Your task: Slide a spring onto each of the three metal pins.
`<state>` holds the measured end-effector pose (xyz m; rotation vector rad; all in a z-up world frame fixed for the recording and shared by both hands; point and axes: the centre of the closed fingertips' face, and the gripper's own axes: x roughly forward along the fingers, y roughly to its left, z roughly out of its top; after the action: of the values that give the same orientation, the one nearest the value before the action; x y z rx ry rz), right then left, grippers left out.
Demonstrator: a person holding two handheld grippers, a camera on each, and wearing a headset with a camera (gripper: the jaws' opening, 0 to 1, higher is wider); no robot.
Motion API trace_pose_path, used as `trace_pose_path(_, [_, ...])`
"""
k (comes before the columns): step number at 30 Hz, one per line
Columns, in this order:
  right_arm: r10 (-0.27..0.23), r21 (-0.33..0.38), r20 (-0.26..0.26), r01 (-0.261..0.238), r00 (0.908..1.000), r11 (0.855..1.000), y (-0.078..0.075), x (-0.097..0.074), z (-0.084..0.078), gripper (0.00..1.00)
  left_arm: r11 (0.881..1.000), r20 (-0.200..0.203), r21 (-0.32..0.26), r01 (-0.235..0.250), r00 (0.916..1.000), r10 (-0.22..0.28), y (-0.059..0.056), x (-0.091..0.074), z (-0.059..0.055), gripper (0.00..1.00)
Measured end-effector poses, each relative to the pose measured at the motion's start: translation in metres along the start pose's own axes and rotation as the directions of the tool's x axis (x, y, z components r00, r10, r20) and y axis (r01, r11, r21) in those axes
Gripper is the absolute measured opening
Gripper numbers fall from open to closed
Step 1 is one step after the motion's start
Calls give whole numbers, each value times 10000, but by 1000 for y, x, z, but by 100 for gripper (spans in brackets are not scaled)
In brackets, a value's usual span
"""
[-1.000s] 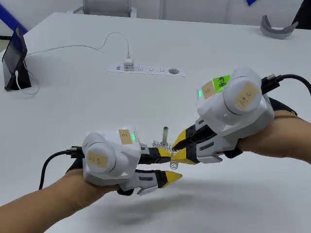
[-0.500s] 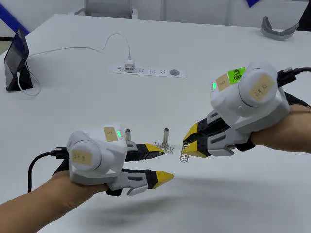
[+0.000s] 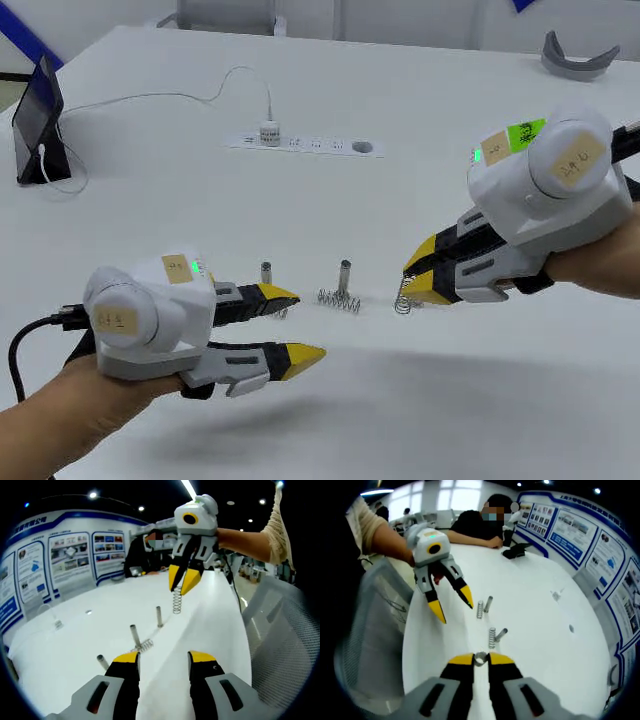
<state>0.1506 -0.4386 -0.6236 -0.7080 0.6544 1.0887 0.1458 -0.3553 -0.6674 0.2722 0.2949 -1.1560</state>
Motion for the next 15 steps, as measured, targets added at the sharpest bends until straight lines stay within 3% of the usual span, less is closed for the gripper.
trace_pose_path(15, [-620,393,125,615,9980,9973,-26,-16,-3,11,9934,2,-635,-959,9954,961,20,-26,-12,44])
